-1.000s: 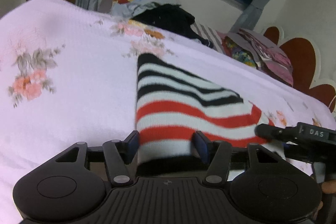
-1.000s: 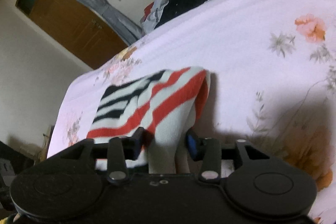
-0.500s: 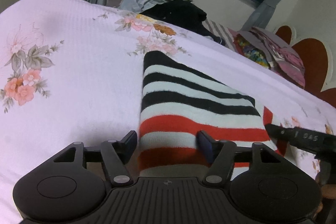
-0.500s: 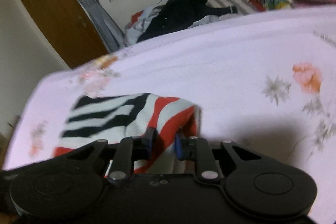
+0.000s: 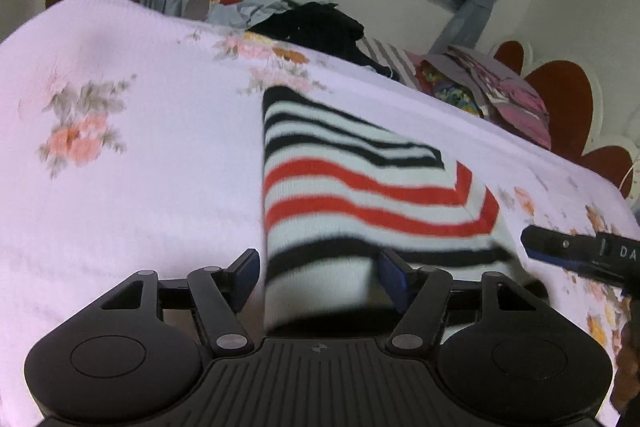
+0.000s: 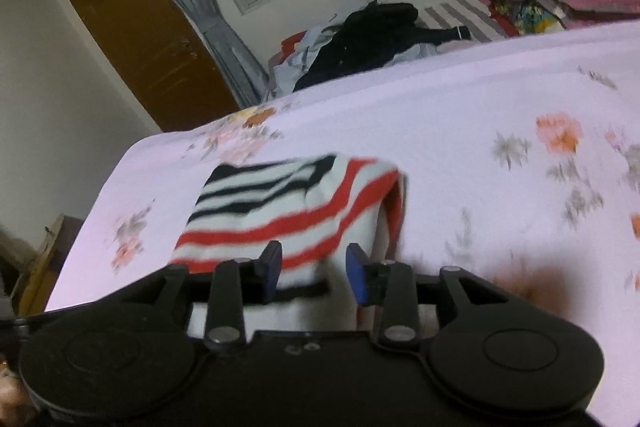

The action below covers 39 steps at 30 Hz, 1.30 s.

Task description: Fold small clothes

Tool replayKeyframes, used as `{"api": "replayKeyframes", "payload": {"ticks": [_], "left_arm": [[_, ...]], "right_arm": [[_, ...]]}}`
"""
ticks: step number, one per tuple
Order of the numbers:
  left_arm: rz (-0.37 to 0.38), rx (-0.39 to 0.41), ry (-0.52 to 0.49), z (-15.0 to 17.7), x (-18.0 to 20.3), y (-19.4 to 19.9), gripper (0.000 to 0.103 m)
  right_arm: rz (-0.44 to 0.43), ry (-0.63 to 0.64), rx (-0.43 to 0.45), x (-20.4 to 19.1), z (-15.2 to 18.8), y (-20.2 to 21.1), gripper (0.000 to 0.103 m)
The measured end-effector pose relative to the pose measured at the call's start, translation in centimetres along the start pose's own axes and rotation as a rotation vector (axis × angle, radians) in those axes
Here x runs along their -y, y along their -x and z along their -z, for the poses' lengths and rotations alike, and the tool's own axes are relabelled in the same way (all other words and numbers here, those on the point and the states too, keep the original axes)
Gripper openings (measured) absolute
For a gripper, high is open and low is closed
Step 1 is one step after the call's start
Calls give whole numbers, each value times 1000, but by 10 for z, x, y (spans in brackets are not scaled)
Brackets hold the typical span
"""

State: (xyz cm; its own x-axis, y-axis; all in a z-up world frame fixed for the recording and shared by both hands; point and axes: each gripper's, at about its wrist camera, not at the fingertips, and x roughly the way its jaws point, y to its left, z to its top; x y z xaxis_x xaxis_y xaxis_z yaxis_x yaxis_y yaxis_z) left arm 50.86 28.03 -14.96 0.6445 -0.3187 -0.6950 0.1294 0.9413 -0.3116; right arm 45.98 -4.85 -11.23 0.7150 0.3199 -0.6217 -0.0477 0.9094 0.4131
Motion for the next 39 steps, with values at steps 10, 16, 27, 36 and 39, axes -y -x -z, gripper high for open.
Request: {"api": "replayKeyframes", "payload": {"ticks": [10, 16, 27, 36, 39], "left_arm": [[-10, -45, -13, 21, 2, -1, 65], [-22, -70, -23, 36, 4, 9, 65], [-41, -79, -37, 45, 4, 1, 78], [-30, -57, -32, 31, 5, 14, 85], [-42, 15, -60, 13, 12, 20, 95]], "right_arm": [[120, 38, -43, 0, 25, -10, 28], [116, 73, -15, -11, 50, 22, 32], [208, 43, -74, 9, 81, -7, 43], [176, 3, -63, 5, 70, 10, 43], [159, 3, 0, 0, 53, 24, 44]]}}
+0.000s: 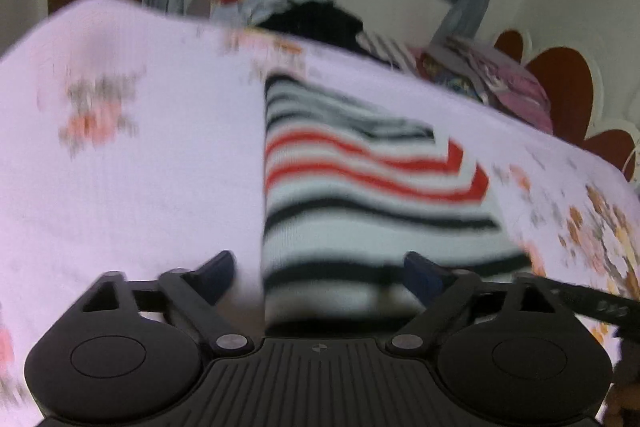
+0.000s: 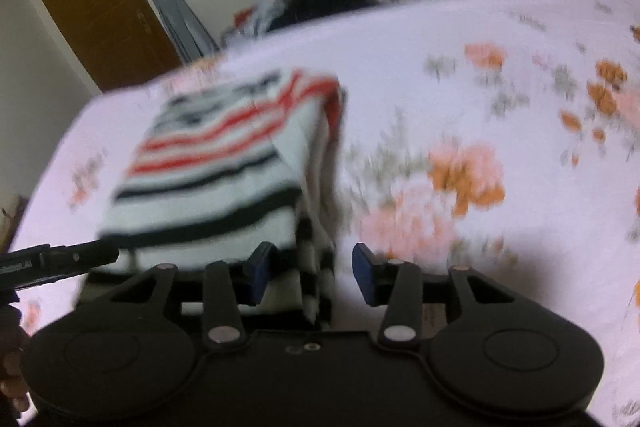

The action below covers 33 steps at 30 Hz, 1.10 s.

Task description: Fold small clothes

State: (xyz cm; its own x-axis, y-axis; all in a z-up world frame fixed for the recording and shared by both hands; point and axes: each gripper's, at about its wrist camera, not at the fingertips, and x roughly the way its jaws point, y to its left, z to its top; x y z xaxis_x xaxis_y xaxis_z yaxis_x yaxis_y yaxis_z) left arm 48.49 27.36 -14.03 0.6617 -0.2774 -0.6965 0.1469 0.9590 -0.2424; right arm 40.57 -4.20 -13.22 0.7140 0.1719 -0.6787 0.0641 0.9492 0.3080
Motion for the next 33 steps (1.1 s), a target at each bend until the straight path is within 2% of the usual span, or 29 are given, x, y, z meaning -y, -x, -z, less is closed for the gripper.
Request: {"api": "replayKeyframes", "payload": {"ticks": [3, 7, 10, 12, 13, 19, 25, 29, 31, 33], "left_arm": [[-33, 13, 1, -18, 2, -16, 95], [-41, -39, 27, -32, 0, -46, 95], [-46, -60, 20, -32, 0, -62, 96], [-41, -68, 40, -31, -1, -65, 100], [-56, -72, 44, -31, 0, -66, 103], [-61, -90, 36, -33, -1, -71, 103], [-120, -49, -14, -31, 8, -61, 103], [-134, -68, 62, -30, 5, -54, 103], [-162, -68, 70, -28, 6, -49, 103], [-221, -38, 8, -26, 15, -39, 103]], "right_arm": [[-1, 9, 36, -6, -22, -4, 44], [4, -1, 16, -9, -37, -30, 41], [62, 25, -12, -10, -36, -50, 39], [102, 65, -39, -10, -31, -62, 42], [110, 75, -35, -11, -30, -63, 41], [124, 78, -35, -12, -29, -65, 45], [135, 86, -35, -12, -28, -66, 51], [137, 89, -39, -12, -29, -65, 53], [138, 90, -43, -12, -30, -64, 55], [135, 89, -50, -12, -31, -62, 57]]}}
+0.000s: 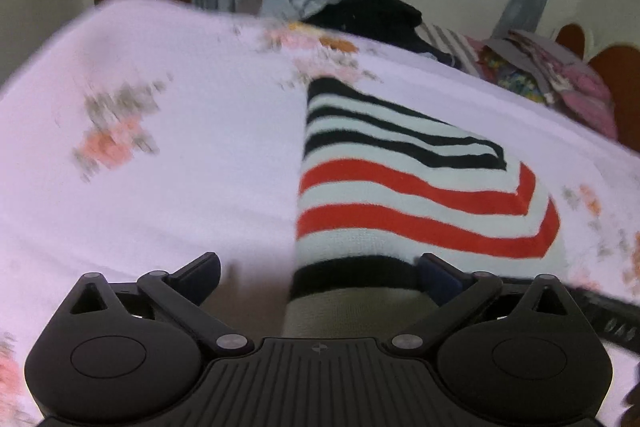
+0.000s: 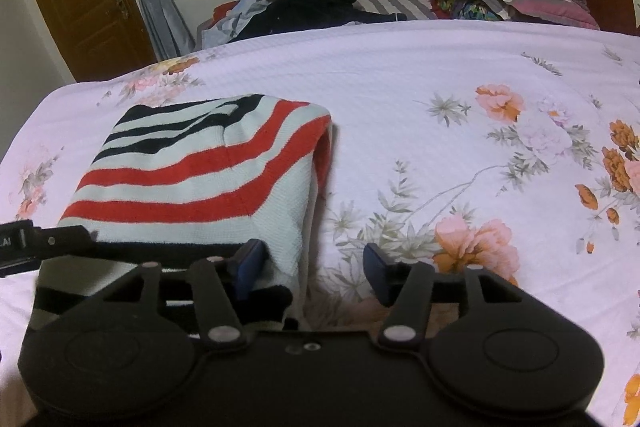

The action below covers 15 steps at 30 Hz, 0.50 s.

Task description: Fold small clothes

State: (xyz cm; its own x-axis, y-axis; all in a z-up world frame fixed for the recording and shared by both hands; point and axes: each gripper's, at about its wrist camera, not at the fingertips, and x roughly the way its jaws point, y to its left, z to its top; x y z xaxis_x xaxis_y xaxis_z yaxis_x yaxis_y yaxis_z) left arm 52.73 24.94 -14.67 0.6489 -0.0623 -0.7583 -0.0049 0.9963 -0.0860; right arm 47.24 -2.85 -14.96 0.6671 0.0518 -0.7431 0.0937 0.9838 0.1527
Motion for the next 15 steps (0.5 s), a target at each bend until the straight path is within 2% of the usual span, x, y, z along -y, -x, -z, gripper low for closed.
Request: {"api": "replayKeyframes", "payload": {"ticks": [3, 4, 8, 11, 13, 15], "left_arm": [[-59, 34, -71, 4, 8, 20, 103], [-63, 29, -78, 6, 9, 28, 103], [-52, 24, -45, 20, 1, 65, 103], [-64, 17, -10, 34, -5, 96, 103], [-79, 15, -12, 47, -6, 117, 103], [-94, 27, -28, 61, -2, 141, 103]], "right_arm": [[-17, 4, 15, -1, -1, 13, 60], [-27, 6, 25, -2, 0, 20, 64], [-70, 23, 51, -1, 11, 53, 77], [-114, 14, 9, 3, 22, 77, 85], [-167, -3, -17, 6, 31, 98, 88], [-178, -10, -23, 7, 42, 127, 94]]}}
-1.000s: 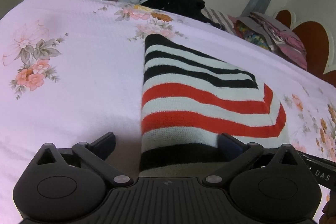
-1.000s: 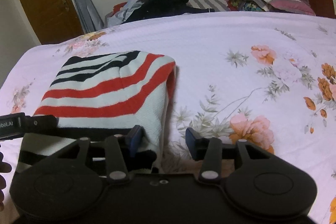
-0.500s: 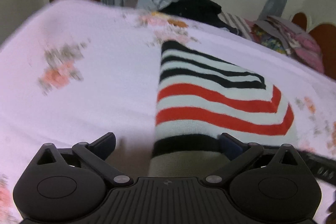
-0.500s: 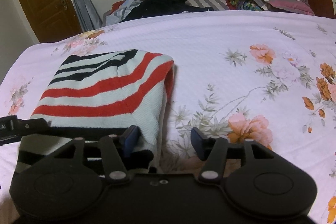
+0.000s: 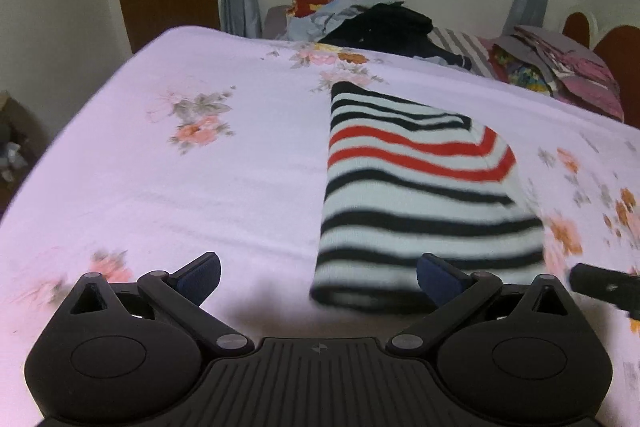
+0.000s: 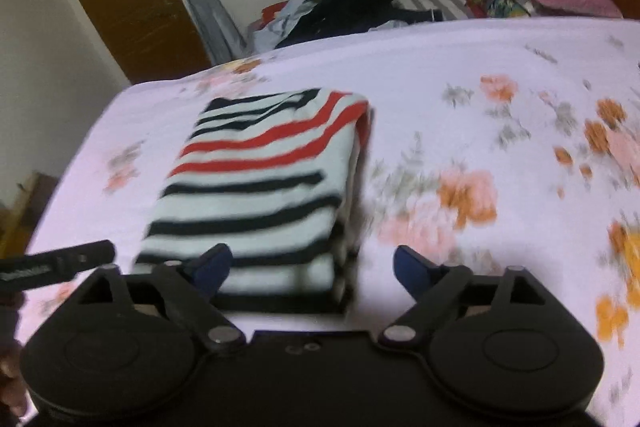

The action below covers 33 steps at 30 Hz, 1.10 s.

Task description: Fold small clothes

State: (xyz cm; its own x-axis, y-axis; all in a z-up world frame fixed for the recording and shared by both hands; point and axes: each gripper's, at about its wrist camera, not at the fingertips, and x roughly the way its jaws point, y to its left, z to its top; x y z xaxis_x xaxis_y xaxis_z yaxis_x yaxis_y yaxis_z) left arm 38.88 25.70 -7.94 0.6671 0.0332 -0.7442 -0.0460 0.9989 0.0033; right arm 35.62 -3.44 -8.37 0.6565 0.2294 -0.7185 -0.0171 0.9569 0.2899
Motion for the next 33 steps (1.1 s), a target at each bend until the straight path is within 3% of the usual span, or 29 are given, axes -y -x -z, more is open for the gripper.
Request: {"api": "replayKeyframes", "payload": {"ticks": [3, 8, 11, 16, 23, 33], "left_arm": [[-19, 29, 5, 20, -1, 42, 103], [-28, 70, 31, 57, -1, 111, 103], [-35, 101, 46, 82, -1, 153, 103], [-33, 144, 36, 114, -1, 211, 103], [-21, 163, 55, 145, -2, 260, 103], [-58, 225, 53, 157, -1, 294, 103]], "right_arm": [[13, 46, -3, -10, 17, 45, 98], [12, 209, 138, -23, 56, 132, 99], [72, 249, 255, -28, 83, 178, 101], [93, 244, 306, -34, 114, 230, 102], [107, 222, 342, -32, 140, 263, 102], [87, 243, 379, -36, 150, 286, 102]]}}
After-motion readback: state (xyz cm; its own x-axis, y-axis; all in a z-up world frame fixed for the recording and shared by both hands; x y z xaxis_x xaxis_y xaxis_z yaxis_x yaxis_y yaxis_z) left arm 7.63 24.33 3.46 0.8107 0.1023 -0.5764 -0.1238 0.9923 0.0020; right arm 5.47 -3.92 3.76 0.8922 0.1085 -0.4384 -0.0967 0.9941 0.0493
